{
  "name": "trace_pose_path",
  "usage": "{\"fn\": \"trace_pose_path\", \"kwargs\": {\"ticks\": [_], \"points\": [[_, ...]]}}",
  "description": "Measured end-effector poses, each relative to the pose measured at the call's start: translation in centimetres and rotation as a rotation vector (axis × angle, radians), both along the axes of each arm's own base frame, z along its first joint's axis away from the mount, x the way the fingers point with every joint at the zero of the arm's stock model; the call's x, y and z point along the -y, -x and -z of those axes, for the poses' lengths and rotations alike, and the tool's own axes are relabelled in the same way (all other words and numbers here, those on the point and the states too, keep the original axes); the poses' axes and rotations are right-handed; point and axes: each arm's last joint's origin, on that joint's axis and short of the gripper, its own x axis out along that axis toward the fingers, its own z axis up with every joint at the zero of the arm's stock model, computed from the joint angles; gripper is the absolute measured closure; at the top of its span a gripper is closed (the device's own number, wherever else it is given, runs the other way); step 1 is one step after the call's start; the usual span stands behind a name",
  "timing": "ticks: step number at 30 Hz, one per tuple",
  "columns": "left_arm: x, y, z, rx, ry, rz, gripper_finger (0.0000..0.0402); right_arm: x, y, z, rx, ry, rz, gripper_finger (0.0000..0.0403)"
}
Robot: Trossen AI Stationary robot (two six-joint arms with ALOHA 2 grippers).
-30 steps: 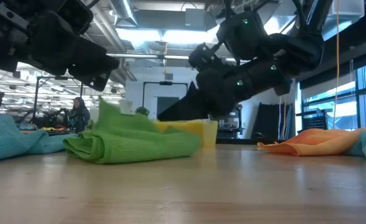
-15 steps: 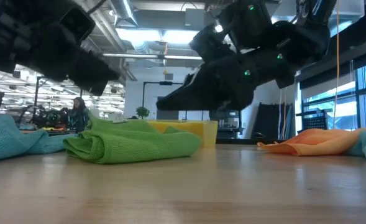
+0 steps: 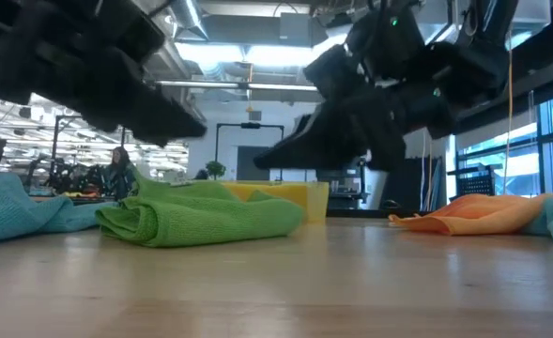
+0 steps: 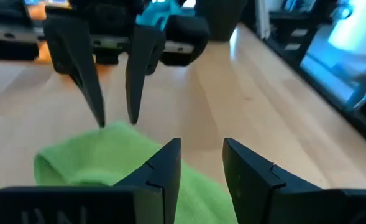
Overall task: Fold microfiber towels
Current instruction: Fold the green towel
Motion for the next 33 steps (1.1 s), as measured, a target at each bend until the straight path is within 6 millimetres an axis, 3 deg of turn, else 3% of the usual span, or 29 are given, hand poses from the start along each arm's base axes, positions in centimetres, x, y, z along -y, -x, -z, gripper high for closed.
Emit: {"fn": "trace_pose_path", "kwargs": {"ticks": [9, 14, 18, 25, 33], "points": [[-1.4, -1.2, 4.5, -0.180, -0.057, -0.111, 0.0292, 3.0, -0.4, 2.0, -0.018, -0.061, 0.004, 0.0339], [-2.6, -1.5, 5.3, -0.204, -0.042, -0.163, 0.0292, 4.5, -0.3, 3.7, -0.072, -0.096, 0.031, 0.0349], [-3.0, -1.6, 5.3, -0.202, -0.039, -0.162, 0.0292, 5.3, -0.4, 4.9, -0.098, -0.099, 0.050, 0.0351], [-4.0, -1.8, 5.0, -0.189, -0.066, -0.183, 0.0292, 6.4, -0.4, 4.9, -0.100, -0.099, 0.080, 0.0351], [-3.6, -1.3, 0.2, -0.023, -0.154, -0.124, 0.0292, 6.5, -0.2, 2.2, -0.064, -0.064, 0.074, 0.0350]]}}
